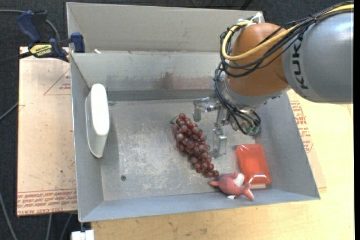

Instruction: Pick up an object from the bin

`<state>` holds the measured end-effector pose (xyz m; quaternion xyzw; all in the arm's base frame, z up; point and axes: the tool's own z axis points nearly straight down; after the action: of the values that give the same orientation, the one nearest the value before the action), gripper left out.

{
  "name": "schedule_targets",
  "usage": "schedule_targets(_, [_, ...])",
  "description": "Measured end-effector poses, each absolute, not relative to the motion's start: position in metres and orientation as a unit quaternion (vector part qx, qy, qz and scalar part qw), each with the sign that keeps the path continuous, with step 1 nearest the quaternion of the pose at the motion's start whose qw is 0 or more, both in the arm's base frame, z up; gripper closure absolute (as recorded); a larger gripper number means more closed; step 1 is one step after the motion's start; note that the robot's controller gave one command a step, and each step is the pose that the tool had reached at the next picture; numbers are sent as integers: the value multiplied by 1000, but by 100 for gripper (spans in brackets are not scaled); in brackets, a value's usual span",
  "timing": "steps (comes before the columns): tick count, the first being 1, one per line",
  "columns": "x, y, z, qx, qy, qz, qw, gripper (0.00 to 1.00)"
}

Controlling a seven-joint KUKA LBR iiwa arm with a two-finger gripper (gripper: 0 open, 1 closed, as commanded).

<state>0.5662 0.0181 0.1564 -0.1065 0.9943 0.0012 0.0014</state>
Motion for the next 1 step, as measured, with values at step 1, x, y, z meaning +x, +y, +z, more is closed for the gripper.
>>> schedule_targets(1, [576,15,131,-65,998,1,1,0])
